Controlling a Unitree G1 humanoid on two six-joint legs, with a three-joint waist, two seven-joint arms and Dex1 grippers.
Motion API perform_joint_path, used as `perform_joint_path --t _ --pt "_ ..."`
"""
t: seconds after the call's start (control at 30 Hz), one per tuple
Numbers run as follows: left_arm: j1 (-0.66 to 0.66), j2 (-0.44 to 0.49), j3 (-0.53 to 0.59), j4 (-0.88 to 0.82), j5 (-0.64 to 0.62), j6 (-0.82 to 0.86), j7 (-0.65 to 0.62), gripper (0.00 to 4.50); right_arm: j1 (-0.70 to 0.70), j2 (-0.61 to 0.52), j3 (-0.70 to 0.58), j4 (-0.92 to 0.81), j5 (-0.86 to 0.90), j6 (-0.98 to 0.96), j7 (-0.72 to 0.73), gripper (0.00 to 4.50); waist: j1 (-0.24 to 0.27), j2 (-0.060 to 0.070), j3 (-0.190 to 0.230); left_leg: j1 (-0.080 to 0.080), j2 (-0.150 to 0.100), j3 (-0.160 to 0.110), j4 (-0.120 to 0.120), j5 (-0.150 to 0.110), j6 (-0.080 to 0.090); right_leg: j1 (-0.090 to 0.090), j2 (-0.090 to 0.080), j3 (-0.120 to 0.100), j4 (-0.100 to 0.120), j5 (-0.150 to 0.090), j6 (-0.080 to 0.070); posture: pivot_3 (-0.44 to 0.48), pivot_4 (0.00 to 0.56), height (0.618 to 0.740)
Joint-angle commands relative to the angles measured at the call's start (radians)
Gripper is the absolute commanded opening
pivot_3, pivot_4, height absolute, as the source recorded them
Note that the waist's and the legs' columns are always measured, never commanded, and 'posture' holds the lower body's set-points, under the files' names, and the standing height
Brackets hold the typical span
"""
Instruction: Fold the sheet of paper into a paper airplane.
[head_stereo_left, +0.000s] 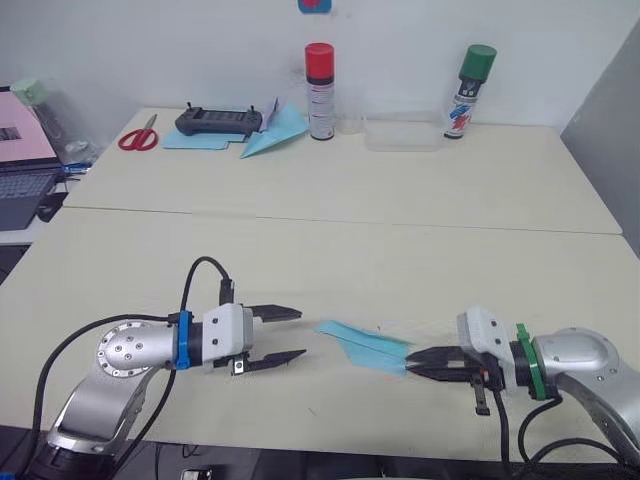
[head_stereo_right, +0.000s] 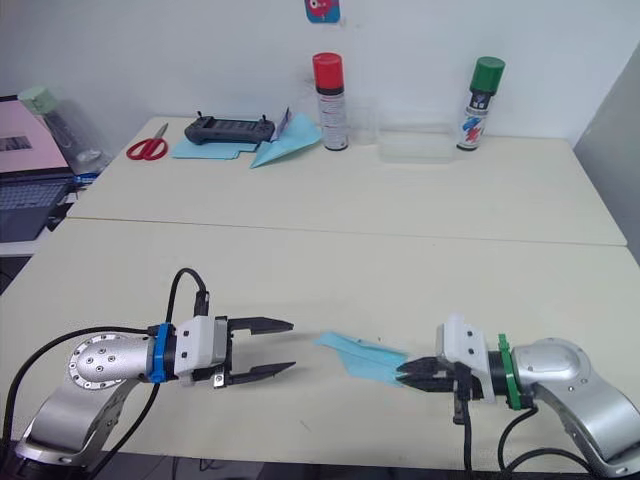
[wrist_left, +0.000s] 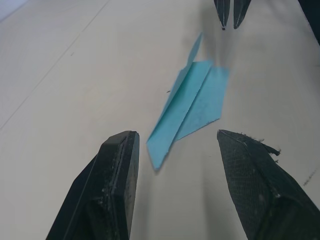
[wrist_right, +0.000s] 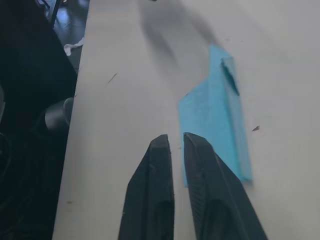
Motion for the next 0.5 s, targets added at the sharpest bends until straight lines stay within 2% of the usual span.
perform_joint_path --t 0.03,0.2,0.5 --pt "0.023 0.011 0.014 -0.063 -0.020 -0.026 -0.004 2.81 -0.009 0.018 0.031 -0.020 -0.056 -0.053 -0.031 0.60 -0.001 0.000 0.000 0.000 0.000 0.000 0.000 0.000 0.000 0.000 0.000 0.000 0.000 0.000 0.000 0.000 0.150 0.740" --pt "0.033 0.001 0.013 -0.080 -0.021 -0.027 0.015 2.81 -0.091 0.105 0.115 0.063 -0.201 -0.124 -0.130 0.60 -0.006 0.000 0.000 0.001 0.001 0.000 0.000 0.000 0.000 0.000 0.001 0.000 0.001 0.000 0.000 0.000 0.150 0.740" --pt "0.021 -0.019 0.001 -0.083 -0.011 -0.016 0.055 2.81 -0.116 0.148 0.174 0.104 -0.288 -0.194 -0.156 0.60 -0.002 0.000 0.000 0.000 0.001 -0.001 0.000 0.000 0.000 0.000 0.001 0.000 0.001 0.000 -0.001 0.000 0.150 0.740"
